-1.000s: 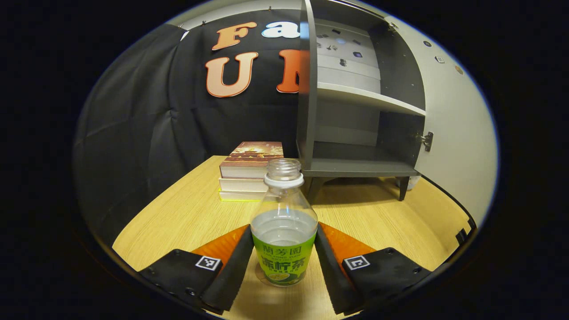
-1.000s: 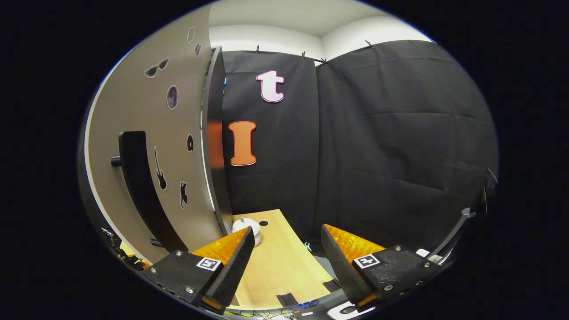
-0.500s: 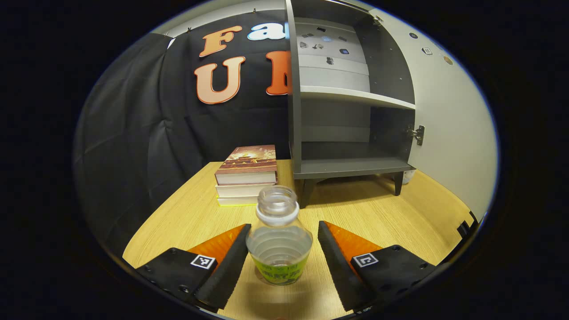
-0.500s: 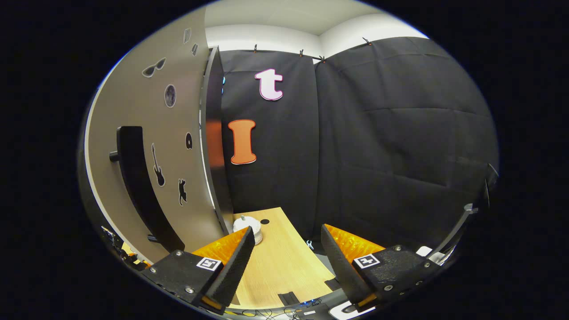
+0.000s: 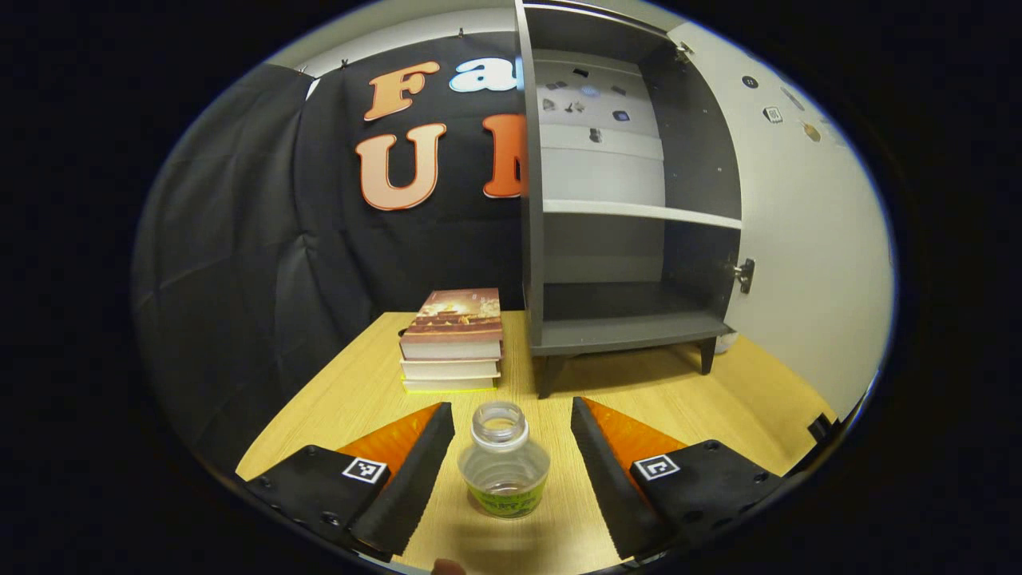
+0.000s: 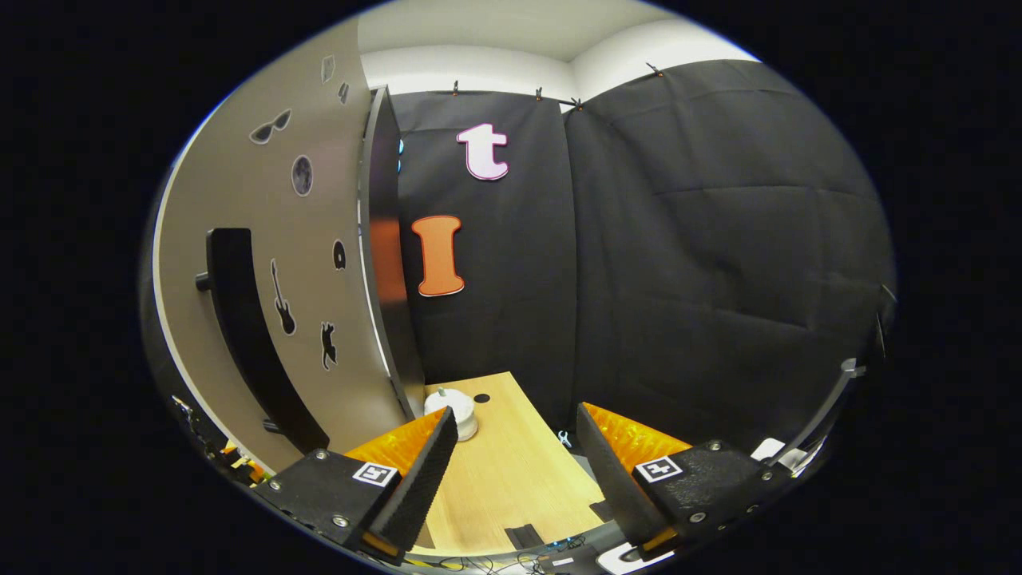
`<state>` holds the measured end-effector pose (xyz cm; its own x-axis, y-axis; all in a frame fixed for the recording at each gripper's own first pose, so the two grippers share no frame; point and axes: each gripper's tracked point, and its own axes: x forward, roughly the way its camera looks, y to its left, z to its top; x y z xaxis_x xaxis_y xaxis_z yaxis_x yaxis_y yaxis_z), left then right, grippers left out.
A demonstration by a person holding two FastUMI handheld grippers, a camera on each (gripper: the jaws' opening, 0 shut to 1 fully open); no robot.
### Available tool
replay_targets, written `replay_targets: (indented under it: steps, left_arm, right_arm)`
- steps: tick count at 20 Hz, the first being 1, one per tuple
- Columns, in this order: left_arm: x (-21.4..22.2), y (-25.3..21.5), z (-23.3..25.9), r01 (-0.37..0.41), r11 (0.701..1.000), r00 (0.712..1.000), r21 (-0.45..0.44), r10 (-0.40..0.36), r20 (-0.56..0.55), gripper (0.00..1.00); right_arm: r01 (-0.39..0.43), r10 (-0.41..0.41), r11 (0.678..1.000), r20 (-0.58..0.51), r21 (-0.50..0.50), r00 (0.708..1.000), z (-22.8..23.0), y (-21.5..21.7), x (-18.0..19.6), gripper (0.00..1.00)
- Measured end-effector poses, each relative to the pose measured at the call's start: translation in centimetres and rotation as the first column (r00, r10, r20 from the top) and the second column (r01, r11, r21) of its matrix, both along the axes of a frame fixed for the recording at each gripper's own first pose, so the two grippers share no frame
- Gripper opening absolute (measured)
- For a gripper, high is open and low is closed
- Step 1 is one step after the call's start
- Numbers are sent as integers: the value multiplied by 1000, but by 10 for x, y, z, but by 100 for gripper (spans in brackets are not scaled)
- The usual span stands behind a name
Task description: Open the cabinet door with the right hand, grasp the bottle in the cabinet with the left hand and place it on the coaster, then close the cabinet door with the right hand.
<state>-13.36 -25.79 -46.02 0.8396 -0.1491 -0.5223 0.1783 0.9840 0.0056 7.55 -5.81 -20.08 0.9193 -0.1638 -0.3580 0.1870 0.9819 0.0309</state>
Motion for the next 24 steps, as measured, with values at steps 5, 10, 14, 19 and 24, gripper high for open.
replay_targets:
  steps: [5,10,14,19,24]
  left_arm:
    - [9,6,57,-40,998,997,-48,43,57,96]
    - [21,24,132,-71,997,987,-22,74,144,96]
    - [35,45,194,-112,993,971,29,103,215,96]
    - [41,70,253,-173,981,952,82,145,269,97]
    - [41,96,304,-220,975,934,25,203,295,96]
  right_arm:
    - [-9,9,1000,1,17,1000,-1,3,1,93]
    - [-27,26,999,22,37,999,3,10,7,93]
    - [-80,78,995,41,52,996,7,22,13,93]
    - [-118,115,992,66,40,991,12,29,19,93]
    - [-119,118,993,62,24,991,12,30,19,92]
